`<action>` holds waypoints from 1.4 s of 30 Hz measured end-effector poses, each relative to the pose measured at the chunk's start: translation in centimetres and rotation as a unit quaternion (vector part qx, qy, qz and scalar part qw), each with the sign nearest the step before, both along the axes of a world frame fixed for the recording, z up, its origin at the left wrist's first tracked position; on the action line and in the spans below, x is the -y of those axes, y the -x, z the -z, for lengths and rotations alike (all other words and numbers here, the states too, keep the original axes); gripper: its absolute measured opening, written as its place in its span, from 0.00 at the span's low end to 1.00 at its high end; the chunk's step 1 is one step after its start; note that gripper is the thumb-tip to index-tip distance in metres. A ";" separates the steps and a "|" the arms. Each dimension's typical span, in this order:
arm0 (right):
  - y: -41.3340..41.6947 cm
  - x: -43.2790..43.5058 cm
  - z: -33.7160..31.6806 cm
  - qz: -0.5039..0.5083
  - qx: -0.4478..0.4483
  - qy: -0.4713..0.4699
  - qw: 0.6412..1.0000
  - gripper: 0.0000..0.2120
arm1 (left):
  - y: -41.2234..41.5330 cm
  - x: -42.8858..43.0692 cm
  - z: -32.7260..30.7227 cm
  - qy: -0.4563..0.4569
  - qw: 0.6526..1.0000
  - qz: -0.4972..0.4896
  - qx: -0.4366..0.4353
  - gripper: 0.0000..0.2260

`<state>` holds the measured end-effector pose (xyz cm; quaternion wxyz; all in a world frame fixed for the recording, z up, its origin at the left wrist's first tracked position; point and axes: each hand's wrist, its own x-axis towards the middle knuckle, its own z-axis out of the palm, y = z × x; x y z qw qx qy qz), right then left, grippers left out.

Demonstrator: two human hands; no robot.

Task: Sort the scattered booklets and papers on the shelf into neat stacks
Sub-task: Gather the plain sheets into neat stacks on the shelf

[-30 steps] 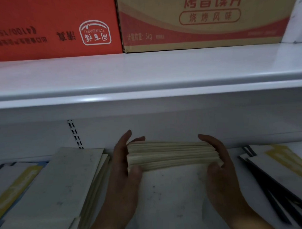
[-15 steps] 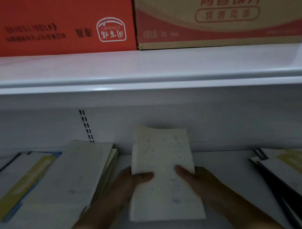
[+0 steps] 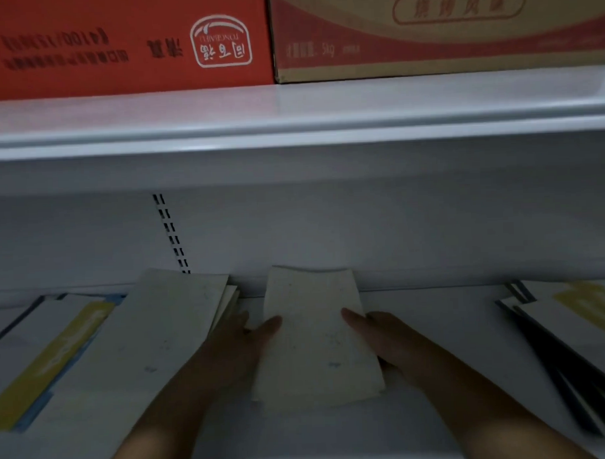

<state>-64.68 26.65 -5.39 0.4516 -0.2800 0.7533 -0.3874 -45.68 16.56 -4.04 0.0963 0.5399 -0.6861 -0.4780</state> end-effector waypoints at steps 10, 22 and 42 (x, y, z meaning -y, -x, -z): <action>0.8 -6.2 0.7 -0.235 -0.152 0.038 0.959 0.51 | -2.7 -4.9 1.0 0.216 0.943 0.194 0.161 0.53; -0.5 -5.2 2.4 -0.178 -0.290 0.107 0.934 0.44 | -2.2 -4.0 2.0 0.246 0.941 0.183 0.143 0.50; 0.6 -5.2 -1.2 -0.231 -0.109 0.050 0.966 0.47 | -3.1 -3.5 -1.0 0.132 0.969 0.134 0.157 0.32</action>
